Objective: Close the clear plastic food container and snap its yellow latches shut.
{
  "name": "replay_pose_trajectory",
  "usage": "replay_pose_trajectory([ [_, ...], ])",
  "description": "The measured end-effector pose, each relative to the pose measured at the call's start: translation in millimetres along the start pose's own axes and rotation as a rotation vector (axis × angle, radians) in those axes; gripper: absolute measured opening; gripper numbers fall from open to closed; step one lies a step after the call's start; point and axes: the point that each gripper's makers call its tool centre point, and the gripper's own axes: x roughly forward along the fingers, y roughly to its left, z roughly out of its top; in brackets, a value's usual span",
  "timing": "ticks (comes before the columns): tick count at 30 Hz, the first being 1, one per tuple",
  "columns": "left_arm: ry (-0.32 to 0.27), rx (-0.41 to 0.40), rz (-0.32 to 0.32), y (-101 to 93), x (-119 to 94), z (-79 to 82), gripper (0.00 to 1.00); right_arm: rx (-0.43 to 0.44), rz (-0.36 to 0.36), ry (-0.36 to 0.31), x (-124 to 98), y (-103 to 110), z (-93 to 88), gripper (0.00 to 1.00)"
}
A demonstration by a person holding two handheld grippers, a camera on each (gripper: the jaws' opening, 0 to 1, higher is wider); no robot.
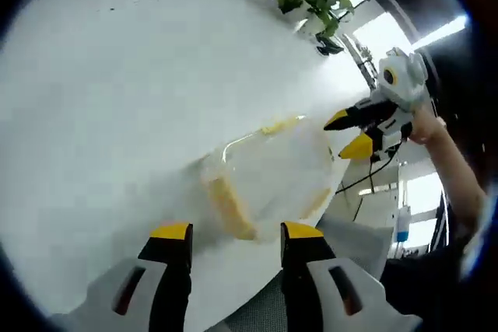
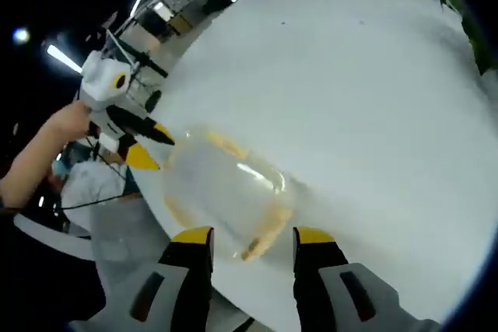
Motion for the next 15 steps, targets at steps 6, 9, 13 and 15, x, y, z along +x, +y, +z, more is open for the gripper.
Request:
replay_pose_trajectory([
  [6, -0.019, -0.037, 0.071, 6.9, 7, 2.4, 0.43, 0.046, -0.046, 0.016, 9, -9, -10.0, 0.35],
  [9, -0.049, -0.034, 0.081, 8.2, 9, 7.2, 0.43, 0.07, -0.04, 0.006, 12, -8, -10.5, 0.34],
  [13, -0.053, -0.052, 0.092, 9.3, 14, 5.3, 0.45, 0.118, -0.026, -0.023, 15, -5, -6.1, 0.34],
  [15, -0.05, -0.064, 0.087, 7.6, 14, 3.4, 0.46, 0.114, -0.023, -0.025, 14, -4, -5.8, 0.31],
])
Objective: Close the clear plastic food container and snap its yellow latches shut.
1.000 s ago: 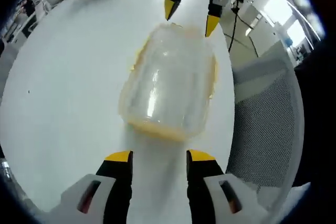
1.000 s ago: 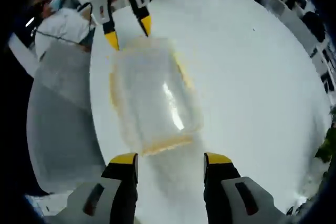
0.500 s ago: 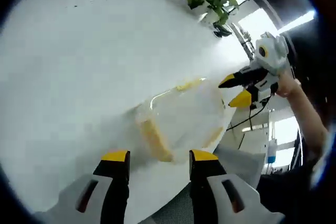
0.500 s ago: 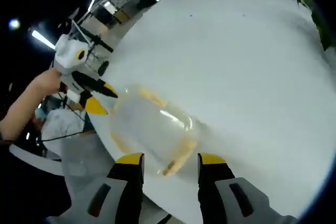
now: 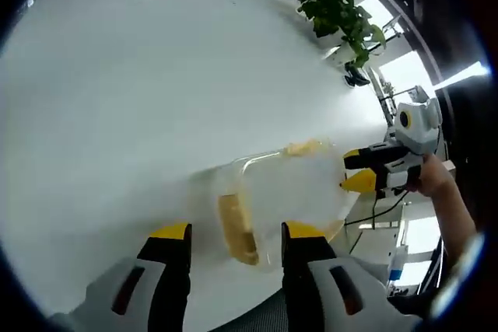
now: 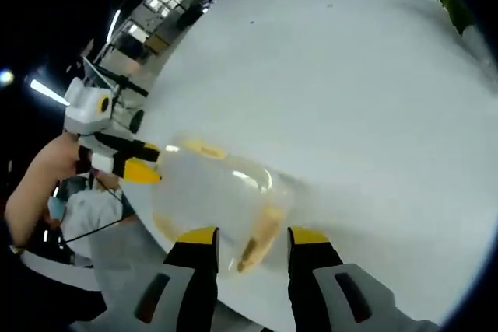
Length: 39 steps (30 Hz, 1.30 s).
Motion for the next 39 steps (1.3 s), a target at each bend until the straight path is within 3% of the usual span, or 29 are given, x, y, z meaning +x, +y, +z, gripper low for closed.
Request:
replay_pose_trajectory([
  [7, -0.024, -0.064, -0.026, 2.0, 0, -4.6, 0.48, -0.033, -0.006, 0.018, 0, 4, 0.6, 0.28],
  [15, -0.021, -0.077, -0.093, -13.3, 2, -1.0, 0.29, -0.035, -0.01, 0.02, 1, 1, 1.5, 0.27],
  [19, -0.02, -0.074, -0.083, -12.4, 3, -2.4, 0.3, -0.041, -0.014, 0.02, 1, 3, 1.3, 0.26],
  [23, 0.008, -0.125, -0.105, -16.1, 3, -11.3, 0.29, -0.06, -0.013, 0.022, 2, 4, 1.7, 0.26],
  [37, -0.028, -0.153, -0.105, -21.0, 6, -8.2, 0.28, -0.05, -0.013, 0.036, 2, 4, 1.5, 0.23],
  [39, -0.028, -0.153, -0.08, -21.2, 13, -3.9, 0.28, -0.042, -0.002, 0.031, 3, 4, 3.3, 0.23],
])
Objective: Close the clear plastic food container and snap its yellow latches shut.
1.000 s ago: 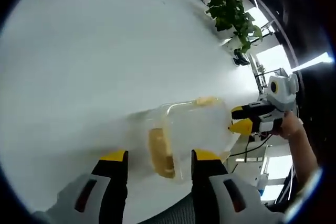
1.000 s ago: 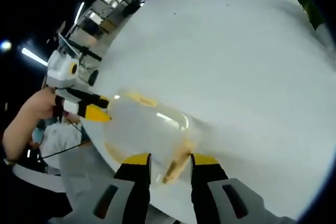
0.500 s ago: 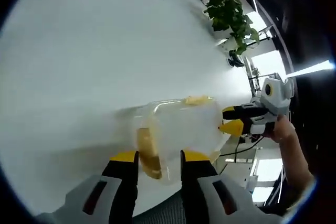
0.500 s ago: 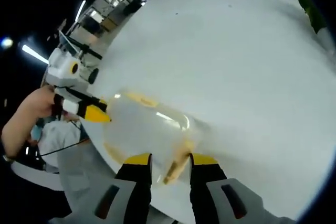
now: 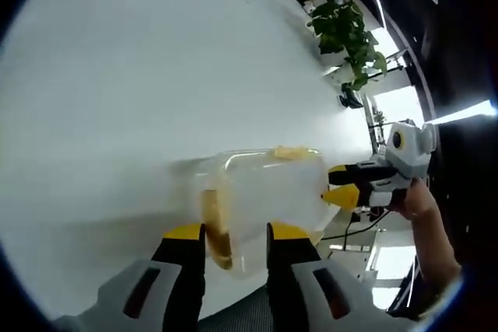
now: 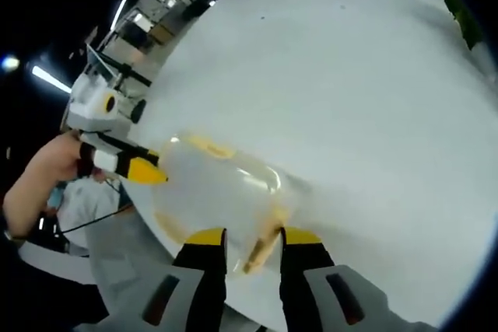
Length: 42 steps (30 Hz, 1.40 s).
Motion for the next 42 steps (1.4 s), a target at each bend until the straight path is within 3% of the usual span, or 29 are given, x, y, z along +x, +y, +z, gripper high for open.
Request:
replay_pose_trajectory([
  [5, -0.002, -0.012, -0.002, -3.6, 6, 1.3, 0.28, 0.055, 0.0, -0.01, -1, -1, 0.2, 0.21],
  [10, 0.012, -0.005, 0.014, -11.6, 5, -3.4, 0.3, 0.042, -0.037, -0.004, 3, 3, -1.4, 0.18],
  [16, 0.015, -0.014, 0.025, -8.7, 0, -10.4, 0.31, 0.186, 0.043, -0.021, 2, -5, -1.0, 0.14],
  [21, 0.005, -0.017, 0.023, -7.1, -2, -15.1, 0.33, 0.144, 0.046, -0.037, 2, -1, 0.6, 0.16],
  [25, -0.012, -0.024, 0.014, -6.5, -4, -19.2, 0.34, 0.161, 0.057, -0.047, 2, -1, 1.6, 0.17],
  [34, -0.009, -0.023, 0.015, -2.1, -7, -17.4, 0.35, 0.095, 0.047, -0.035, 3, 2, 5.1, 0.2],
  [36, -0.022, 0.019, 0.02, -3.7, -8, -18.5, 0.36, 0.085, 0.039, -0.046, 2, 3, 5.7, 0.2],
  [39, -0.01, 0.108, 0.045, -2.5, -8, -21.3, 0.39, -0.014, 0.008, -0.078, 3, 4, 9.1, 0.2],
  [42, -0.009, 0.166, 0.073, -1.5, -9, -21.2, 0.42, -0.034, 0.007, -0.075, 3, 11, 7.6, 0.2],
])
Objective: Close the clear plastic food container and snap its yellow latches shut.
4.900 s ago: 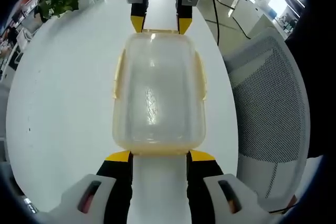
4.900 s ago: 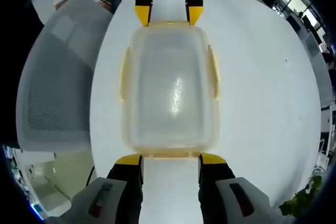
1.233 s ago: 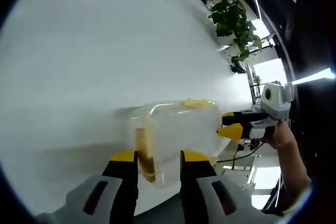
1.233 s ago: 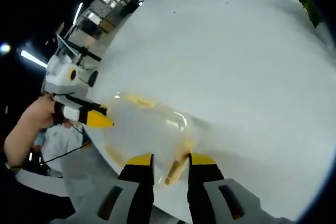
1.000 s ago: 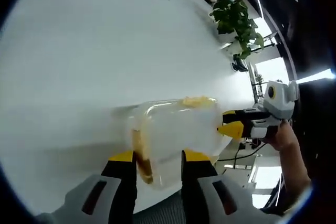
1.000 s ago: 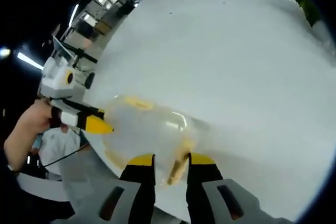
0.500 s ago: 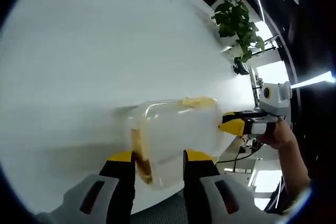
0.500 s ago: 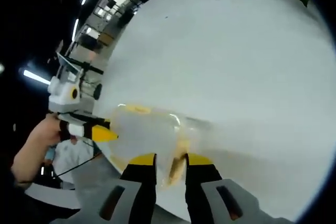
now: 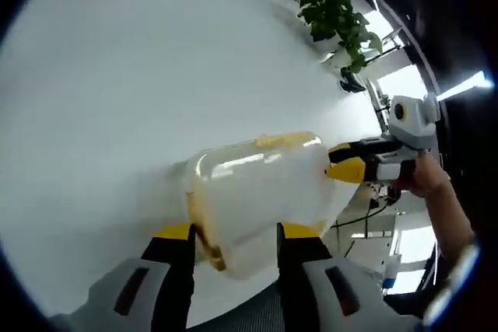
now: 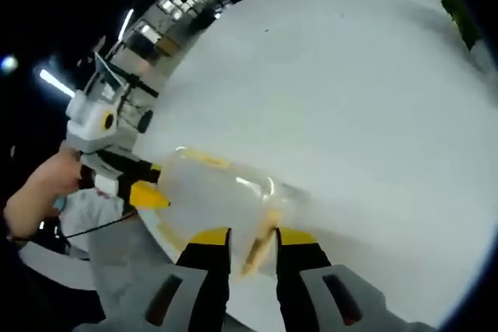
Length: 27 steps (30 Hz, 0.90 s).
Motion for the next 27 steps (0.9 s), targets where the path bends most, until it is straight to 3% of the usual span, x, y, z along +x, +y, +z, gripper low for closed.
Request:
replay_pose_trajectory([
  [7, -0.028, 0.042, 0.027, 3.2, -7, 8.4, 0.44, -0.029, 0.002, 0.007, 0, -2, -0.6, 0.21],
  [13, -0.028, 0.035, 0.084, 19.4, -4, 5.3, 0.55, -0.048, 0.015, 0.02, 1, 5, -3.8, 0.18],
  [15, -0.052, 0.031, 0.08, 19.3, -5, 8.9, 0.53, -0.062, 0.012, 0.02, 1, 4, -3.4, 0.18],
  [22, -0.05, 0.096, 0.085, 10.3, -11, 18.4, 0.51, -0.101, -0.001, 0.028, -2, 5, -4.4, 0.16],
  [27, -0.032, 0.309, 0.122, 5.2, -14, 25.5, 0.52, -0.208, -0.01, 0.019, -6, 6, -0.8, 0.16],
])
